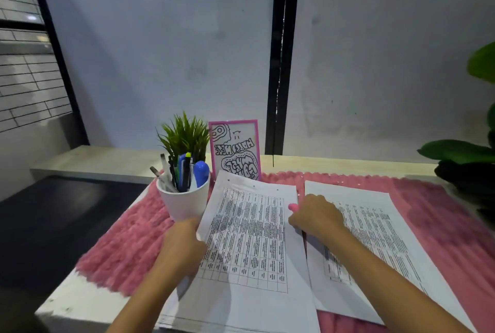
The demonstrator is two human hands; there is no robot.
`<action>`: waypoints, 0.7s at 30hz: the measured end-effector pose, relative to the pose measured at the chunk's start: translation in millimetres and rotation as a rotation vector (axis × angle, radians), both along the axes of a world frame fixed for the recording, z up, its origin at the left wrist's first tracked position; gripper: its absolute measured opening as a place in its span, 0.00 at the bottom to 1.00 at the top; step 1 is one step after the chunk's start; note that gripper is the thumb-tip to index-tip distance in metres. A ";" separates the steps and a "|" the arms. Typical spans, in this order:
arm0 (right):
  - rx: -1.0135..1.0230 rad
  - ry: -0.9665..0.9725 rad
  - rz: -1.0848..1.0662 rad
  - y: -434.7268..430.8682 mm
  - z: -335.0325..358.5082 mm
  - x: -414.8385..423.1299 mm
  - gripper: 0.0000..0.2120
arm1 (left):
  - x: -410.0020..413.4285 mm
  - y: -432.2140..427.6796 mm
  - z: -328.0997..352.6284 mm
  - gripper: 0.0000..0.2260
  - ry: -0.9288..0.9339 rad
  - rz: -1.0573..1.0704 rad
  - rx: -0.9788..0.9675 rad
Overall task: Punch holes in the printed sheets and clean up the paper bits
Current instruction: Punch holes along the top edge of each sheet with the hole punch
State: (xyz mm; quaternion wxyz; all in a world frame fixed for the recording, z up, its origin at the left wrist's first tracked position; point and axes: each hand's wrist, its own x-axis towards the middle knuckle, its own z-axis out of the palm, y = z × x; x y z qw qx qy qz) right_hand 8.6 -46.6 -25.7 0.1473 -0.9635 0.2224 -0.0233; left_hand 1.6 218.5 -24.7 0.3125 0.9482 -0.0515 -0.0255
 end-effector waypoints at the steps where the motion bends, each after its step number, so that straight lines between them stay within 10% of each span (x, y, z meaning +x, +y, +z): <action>1: -0.013 -0.005 0.006 2.2 0.0 -2.1 0.18 | 1.5 -3.4 -0.1 0.17 -0.007 0.005 0.024; 12: -0.047 -0.280 0.020 -37.3 22.4 -8.3 0.10 | 6.2 -64.7 11.0 0.20 -0.256 0.000 0.070; 21: -0.139 -0.183 0.137 -117.9 4.2 38.7 0.12 | 46.3 -244.8 -10.6 0.20 -0.060 -0.209 -0.101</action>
